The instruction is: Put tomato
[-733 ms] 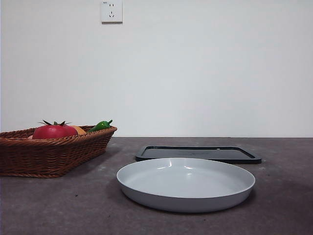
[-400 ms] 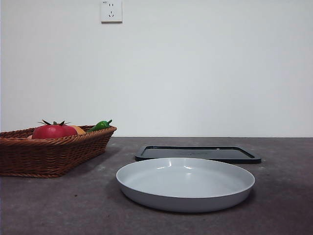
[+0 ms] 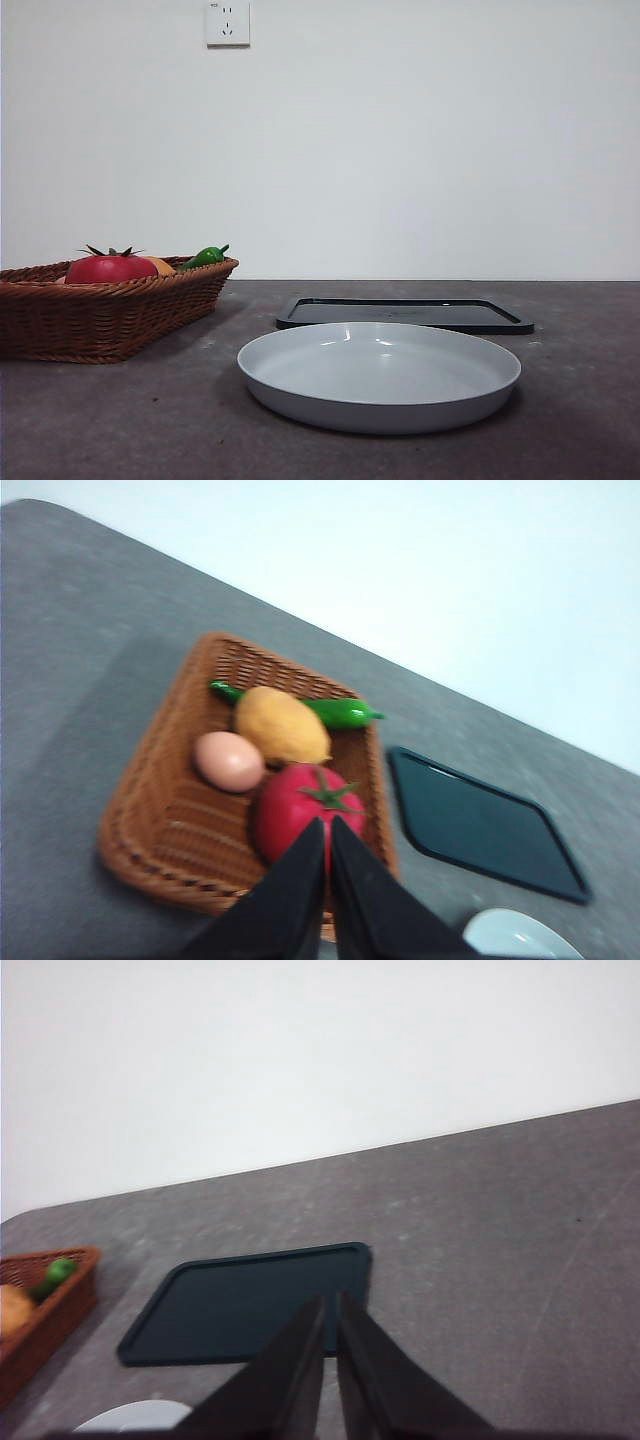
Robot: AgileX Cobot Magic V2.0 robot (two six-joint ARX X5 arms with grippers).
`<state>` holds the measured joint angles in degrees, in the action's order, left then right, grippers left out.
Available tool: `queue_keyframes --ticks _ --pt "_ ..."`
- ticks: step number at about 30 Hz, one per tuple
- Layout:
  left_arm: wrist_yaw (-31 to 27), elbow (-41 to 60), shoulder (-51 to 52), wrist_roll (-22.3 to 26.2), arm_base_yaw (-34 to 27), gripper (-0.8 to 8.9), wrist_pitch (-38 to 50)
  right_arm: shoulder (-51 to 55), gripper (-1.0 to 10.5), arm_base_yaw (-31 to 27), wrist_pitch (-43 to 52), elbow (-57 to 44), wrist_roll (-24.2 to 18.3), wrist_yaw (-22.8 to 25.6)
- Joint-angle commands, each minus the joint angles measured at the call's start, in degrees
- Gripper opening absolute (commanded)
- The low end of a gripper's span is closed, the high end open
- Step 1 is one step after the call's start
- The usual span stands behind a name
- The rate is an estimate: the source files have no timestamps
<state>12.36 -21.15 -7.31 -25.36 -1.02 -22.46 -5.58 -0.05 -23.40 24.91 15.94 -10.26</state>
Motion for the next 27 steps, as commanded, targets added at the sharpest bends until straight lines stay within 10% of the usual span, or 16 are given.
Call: queue_keyframes --ticks 1,14,27 --pt "2.2 -5.7 -3.7 4.3 -0.2 0.09 -2.3 -3.1 0.1 -0.1 -2.4 4.9 -2.3 -1.8" --pt "17.3 -25.3 -24.3 16.4 0.0 0.09 -16.5 -23.4 0.1 1.6 -17.2 24.9 -7.9 -16.8" --pt "19.6 -32.8 -31.9 23.5 3.8 0.09 -26.4 -36.1 0.1 11.1 -30.6 33.4 -14.7 -18.9"
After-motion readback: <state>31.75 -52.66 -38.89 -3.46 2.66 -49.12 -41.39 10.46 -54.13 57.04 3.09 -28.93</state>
